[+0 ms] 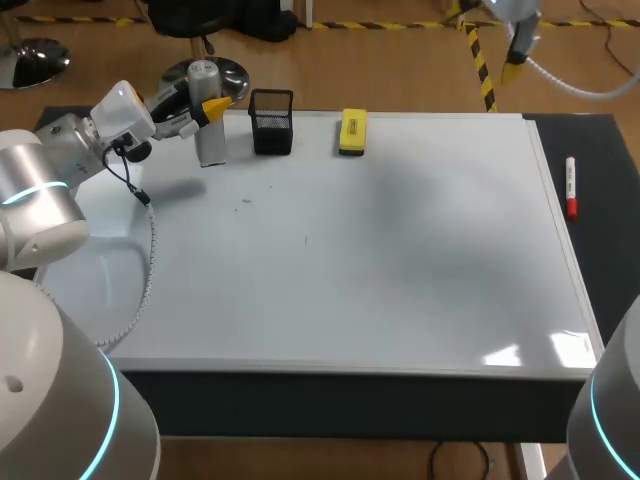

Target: Pick up the inspection probe, press it on each red-marked spot on the whiteboard one by one, put down the probe, pick up the eraser, and wipe off all the red marks.

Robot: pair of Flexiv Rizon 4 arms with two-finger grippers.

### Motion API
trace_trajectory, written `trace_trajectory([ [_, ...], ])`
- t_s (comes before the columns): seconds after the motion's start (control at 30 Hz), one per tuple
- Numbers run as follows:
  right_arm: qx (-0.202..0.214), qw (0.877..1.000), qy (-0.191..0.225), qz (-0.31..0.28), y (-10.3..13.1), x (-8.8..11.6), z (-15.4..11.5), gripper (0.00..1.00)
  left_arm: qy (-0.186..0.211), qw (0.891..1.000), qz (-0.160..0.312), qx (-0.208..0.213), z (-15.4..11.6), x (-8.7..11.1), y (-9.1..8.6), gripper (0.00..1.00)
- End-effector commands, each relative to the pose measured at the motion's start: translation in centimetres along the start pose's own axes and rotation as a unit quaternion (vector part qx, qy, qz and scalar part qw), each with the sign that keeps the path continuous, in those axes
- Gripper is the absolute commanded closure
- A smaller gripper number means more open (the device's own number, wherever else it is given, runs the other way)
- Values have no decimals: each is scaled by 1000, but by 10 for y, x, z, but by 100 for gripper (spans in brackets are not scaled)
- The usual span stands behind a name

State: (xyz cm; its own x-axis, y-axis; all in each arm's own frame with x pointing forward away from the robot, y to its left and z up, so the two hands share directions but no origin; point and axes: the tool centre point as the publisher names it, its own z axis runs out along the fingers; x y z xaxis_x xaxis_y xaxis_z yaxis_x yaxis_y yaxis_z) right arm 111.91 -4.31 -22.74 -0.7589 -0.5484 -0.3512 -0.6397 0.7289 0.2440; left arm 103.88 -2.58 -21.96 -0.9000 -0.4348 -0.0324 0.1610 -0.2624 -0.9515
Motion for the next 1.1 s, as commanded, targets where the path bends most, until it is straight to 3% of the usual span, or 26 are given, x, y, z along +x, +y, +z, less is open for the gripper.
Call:
trace_trajectory([
  [0.03, -2, 999, -41, -18, -4, 18, -12, 0, 0, 1000, 0, -1, 0, 0, -2, 100],
  [1.1, -3, 999, -35, -23, -3, 19, -14, 0, 7, 1000, 7, 6, 8, -3, -4, 100],
])
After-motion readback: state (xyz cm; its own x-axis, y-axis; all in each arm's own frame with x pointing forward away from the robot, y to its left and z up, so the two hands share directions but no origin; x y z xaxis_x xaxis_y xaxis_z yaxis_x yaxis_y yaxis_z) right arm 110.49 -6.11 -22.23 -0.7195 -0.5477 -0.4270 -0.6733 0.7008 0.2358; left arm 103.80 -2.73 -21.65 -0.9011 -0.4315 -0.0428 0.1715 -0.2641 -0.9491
